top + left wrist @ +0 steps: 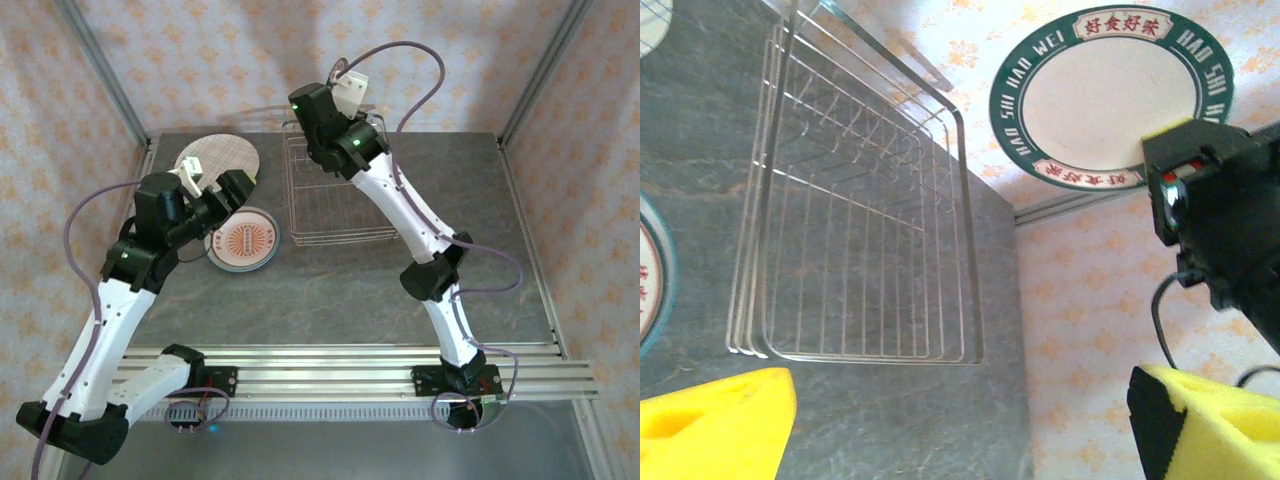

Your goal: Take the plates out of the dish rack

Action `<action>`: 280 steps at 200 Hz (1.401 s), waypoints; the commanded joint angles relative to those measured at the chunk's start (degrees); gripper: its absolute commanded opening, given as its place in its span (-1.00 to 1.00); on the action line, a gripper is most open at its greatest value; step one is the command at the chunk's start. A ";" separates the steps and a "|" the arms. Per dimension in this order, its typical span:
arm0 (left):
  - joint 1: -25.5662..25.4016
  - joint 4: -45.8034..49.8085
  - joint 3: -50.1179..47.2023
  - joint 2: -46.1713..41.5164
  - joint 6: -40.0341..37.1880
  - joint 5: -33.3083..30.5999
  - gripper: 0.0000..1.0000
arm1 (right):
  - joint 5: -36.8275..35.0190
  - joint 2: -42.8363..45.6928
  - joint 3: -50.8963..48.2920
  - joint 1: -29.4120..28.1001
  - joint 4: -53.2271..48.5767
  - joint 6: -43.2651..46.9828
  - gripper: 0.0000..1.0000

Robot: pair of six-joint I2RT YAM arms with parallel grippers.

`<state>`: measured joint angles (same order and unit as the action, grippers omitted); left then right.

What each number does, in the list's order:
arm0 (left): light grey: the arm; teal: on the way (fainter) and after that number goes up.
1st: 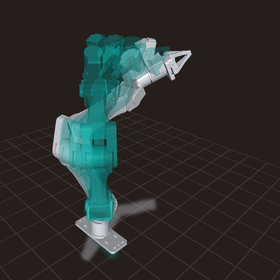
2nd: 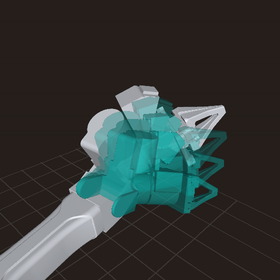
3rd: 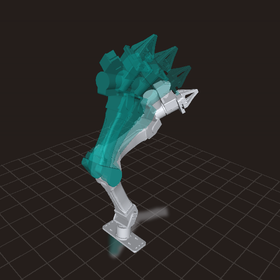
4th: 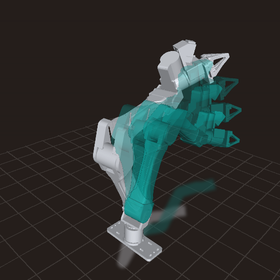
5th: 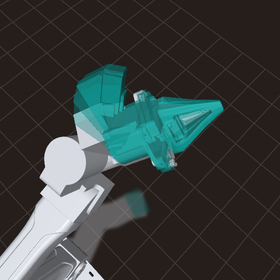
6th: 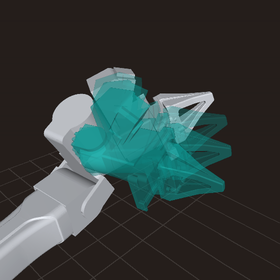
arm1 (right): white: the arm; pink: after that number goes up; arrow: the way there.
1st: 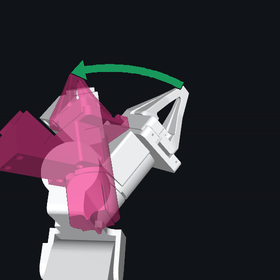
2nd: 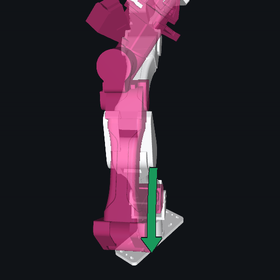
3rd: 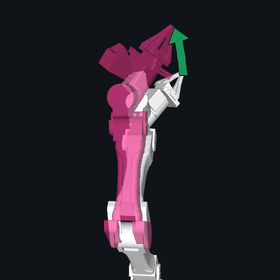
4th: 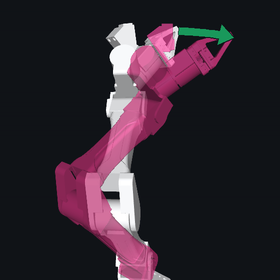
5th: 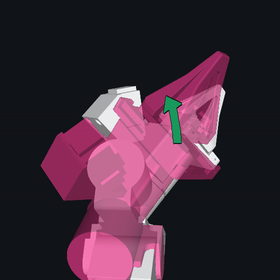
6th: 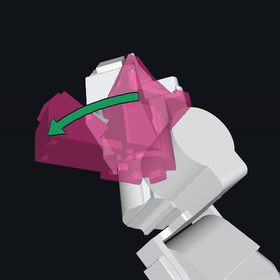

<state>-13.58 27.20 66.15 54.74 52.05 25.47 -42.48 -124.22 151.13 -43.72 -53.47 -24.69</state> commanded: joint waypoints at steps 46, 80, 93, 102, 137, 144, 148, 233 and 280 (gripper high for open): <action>-3.12 -12.42 0.04 8.05 10.33 5.87 0.71 | 7.75 10.79 -2.78 0.26 -6.83 -2.31 -1.00; -6.28 -18.06 0.12 12.15 13.54 6.61 0.70 | 16.78 15.50 -5.84 2.59 -9.81 -4.44 -1.00; -7.18 -19.35 0.44 13.33 14.19 6.61 0.69 | 22.55 18.02 -8.83 4.19 -9.22 -5.37 -1.00; -7.70 -19.71 1.02 14.24 14.32 6.69 0.69 | 25.80 19.59 -10.53 5.21 -9.21 -6.18 -1.00; -9.38 -20.87 2.64 18.42 15.46 8.06 0.65 | 35.92 23.63 -15.22 8.74 -9.55 -8.15 -1.00; -9.72 -21.89 2.64 19.33 16.23 8.34 0.63 | 37.98 24.50 -16.63 9.33 -8.97 -8.65 -1.00; -9.87 -22.63 2.52 19.78 16.75 8.36 0.63 | 39.07 25.04 -17.47 9.75 -8.51 -9.06 -1.00; -10.74 -33.92 3.01 26.62 24.94 8.71 0.46 | 59.37 35.18 -37.15 18.47 2.47 -17.17 -1.00; -10.81 -36.14 2.82 28.87 26.97 9.57 0.36 | 69.02 36.57 -44.00 21.21 8.57 -21.11 -1.00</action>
<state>-24.03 -4.34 67.40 82.30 76.77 33.15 18.44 -89.58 108.75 -23.16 -52.21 -42.28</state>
